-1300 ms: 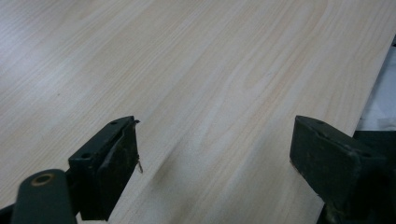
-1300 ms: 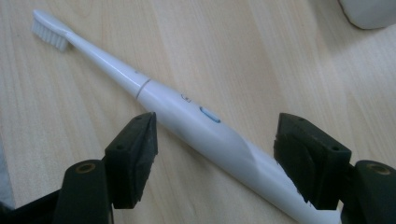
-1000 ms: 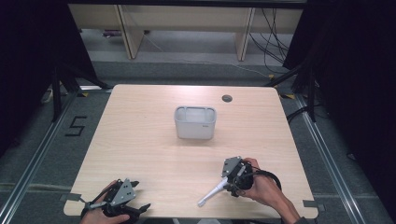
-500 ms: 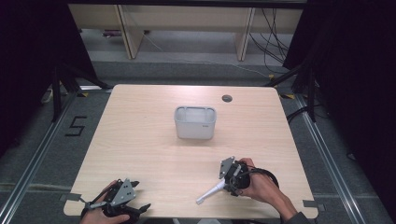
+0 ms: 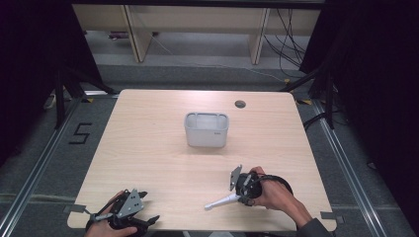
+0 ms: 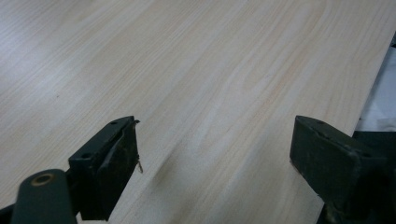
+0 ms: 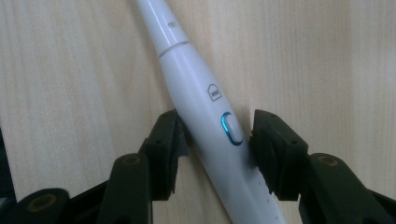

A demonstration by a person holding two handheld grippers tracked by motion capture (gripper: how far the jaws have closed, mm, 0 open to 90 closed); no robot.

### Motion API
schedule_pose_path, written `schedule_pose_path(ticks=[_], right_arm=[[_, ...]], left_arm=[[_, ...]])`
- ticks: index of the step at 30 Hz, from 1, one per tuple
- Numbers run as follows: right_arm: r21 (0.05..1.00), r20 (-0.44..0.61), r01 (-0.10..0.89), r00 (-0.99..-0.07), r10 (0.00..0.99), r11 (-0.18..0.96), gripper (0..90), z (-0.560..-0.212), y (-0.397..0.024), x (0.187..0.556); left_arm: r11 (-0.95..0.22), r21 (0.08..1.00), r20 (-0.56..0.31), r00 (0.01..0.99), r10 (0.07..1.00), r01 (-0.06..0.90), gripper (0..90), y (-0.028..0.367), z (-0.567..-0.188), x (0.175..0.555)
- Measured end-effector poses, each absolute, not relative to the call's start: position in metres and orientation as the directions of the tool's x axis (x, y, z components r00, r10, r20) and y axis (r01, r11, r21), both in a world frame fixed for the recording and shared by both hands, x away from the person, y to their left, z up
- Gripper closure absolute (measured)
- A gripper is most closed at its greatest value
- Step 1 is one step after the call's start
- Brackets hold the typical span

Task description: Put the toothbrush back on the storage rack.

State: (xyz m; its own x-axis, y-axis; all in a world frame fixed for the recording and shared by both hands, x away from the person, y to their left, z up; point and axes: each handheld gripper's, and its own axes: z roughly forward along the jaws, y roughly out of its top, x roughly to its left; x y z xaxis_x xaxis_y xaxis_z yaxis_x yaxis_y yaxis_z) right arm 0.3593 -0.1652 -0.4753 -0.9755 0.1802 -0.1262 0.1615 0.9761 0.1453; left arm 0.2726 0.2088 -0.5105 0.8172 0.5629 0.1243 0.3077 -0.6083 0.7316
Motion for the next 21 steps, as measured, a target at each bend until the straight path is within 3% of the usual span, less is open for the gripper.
schedule_pose_path(ticks=[3, 8, 9, 11, 21], right_arm=[[0.144, -0.111, 0.132, -0.983, 0.148, 0.981, 58.0, -0.476, -0.165, 0.363], [0.109, -0.069, 0.189, -0.978, 0.198, 0.976, 61.3, -0.475, -0.165, 0.365], [0.109, -0.068, 0.147, -0.986, 0.155, 0.983, 61.3, -0.475, -0.165, 0.369], [0.079, -0.027, 0.214, -0.976, 0.217, 0.974, 61.5, -0.474, -0.163, 0.369], [0.023, -0.012, 0.218, -0.976, 0.219, 0.976, 66.2, -0.474, -0.156, 0.373]], left_arm=[[-0.615, 0.730, 0.134, 0.821, 0.555, 0.297, 14.8, 0.209, -0.510, 0.273], [-0.611, 0.730, 0.125, 0.819, 0.561, 0.307, 14.8, 0.209, -0.511, 0.273], [-0.618, 0.728, 0.135, 0.821, 0.554, 0.297, 14.8, 0.209, -0.510, 0.273], [-0.621, 0.726, 0.140, 0.822, 0.553, 0.294, 14.8, 0.209, -0.510, 0.274], [-0.611, 0.733, 0.134, 0.817, 0.561, 0.299, 14.8, 0.209, -0.510, 0.273]])
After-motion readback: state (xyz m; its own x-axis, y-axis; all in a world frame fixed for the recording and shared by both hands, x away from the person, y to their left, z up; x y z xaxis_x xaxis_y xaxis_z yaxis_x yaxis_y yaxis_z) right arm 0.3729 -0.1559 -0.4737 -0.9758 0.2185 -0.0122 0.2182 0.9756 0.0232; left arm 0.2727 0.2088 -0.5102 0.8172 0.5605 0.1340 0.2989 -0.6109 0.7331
